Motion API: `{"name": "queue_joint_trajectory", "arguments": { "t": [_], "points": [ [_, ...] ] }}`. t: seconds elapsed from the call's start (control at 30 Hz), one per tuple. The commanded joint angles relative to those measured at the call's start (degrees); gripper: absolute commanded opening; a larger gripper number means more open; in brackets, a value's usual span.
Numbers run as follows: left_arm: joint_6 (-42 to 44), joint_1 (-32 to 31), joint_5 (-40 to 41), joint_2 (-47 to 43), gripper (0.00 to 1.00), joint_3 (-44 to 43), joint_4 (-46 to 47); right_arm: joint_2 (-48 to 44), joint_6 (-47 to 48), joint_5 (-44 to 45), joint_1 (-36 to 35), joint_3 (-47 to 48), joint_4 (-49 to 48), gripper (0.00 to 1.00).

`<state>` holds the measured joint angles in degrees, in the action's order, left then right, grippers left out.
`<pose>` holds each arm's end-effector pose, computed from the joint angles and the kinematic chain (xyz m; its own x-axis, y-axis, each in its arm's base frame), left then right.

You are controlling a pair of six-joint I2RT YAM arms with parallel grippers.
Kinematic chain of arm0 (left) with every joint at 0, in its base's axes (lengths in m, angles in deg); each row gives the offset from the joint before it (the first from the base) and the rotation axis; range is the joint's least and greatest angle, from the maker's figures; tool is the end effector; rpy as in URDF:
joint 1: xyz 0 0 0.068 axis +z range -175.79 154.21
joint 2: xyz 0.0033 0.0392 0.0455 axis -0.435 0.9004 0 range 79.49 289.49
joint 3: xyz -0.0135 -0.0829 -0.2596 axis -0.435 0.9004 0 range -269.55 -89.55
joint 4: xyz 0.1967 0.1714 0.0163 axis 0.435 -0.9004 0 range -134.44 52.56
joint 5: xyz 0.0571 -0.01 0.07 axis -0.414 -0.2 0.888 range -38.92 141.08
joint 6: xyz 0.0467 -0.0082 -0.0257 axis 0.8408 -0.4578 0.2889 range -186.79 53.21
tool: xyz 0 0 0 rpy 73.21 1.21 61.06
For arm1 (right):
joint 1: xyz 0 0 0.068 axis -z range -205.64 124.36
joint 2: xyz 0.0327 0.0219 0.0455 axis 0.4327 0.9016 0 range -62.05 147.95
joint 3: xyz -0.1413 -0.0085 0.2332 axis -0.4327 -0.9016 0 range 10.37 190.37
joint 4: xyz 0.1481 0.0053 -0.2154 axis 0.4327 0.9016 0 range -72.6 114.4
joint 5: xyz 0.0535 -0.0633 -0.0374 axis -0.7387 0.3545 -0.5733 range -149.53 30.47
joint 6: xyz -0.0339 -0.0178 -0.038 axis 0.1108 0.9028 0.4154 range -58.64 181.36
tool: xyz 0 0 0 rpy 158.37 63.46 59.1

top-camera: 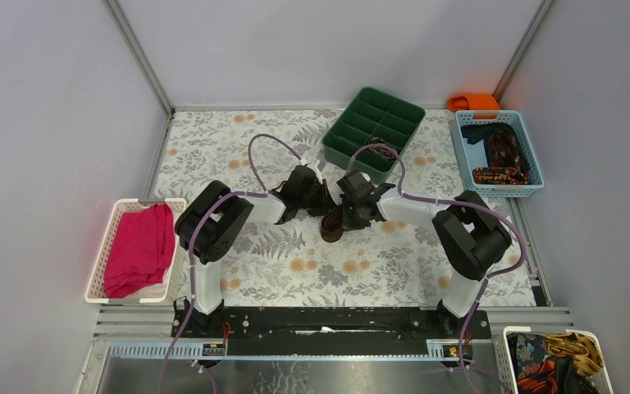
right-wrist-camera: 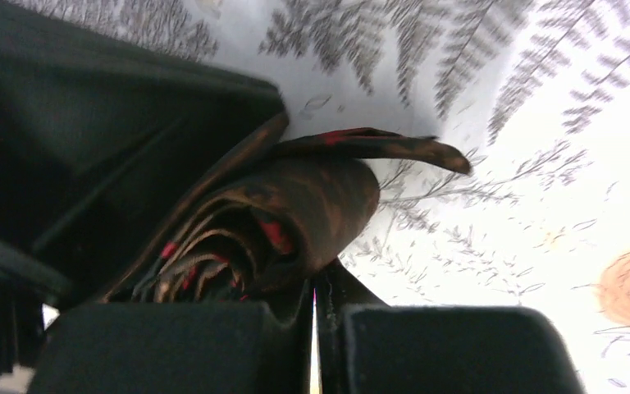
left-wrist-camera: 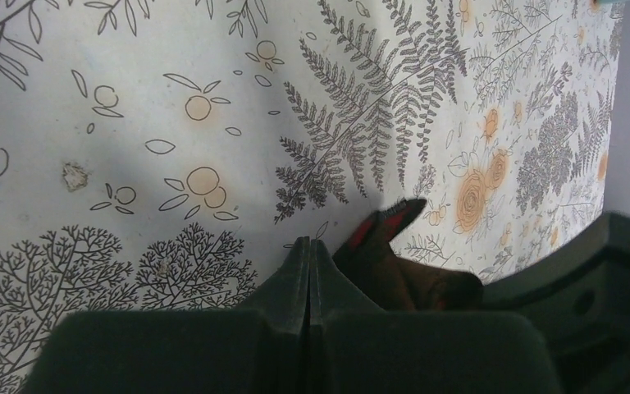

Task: Roll the ties
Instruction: Pick up the tie at the center of the board.

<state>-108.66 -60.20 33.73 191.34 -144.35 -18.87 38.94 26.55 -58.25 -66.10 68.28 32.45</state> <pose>0.3128 -0.2272 0.1185 -0.8708 -0.1757 -0.4592 0.2025 0.7229 -0.6607 0.2654 0.2253 0.1561 -0.8957 -0.0139 -0.4444 -0.1565 0.9454 0.2859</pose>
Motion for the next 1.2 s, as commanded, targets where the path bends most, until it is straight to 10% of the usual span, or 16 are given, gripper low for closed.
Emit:
{"name": "queue_joint_trajectory", "arguments": {
  "t": [0.0, 0.4, 0.7, 1.17],
  "points": [
    [2.88, -0.56, 3.11, 1.49, 0.00, 3.40, -8.36, 4.16, 4.00, 7.75, 2.68, 2.51, 4.84, 0.00],
    [2.60, -0.95, 4.91, 1.60, 0.00, 4.95, -8.90, 8.56, 11.80, 10.82, 6.42, 7.59, 8.90, 0.01],
    [2.23, -1.26, 5.57, 1.66, 0.00, 5.85, -8.94, -6.52, 13.34, 12.20, 7.16, 4.56, 10.12, 0.62],
    [2.14, -2.10, 5.33, 1.09, 0.00, 5.60, -9.01, -18.25, 8.17, -6.24, 7.07, -2.21, 5.62, 0.87]
  ]
}}
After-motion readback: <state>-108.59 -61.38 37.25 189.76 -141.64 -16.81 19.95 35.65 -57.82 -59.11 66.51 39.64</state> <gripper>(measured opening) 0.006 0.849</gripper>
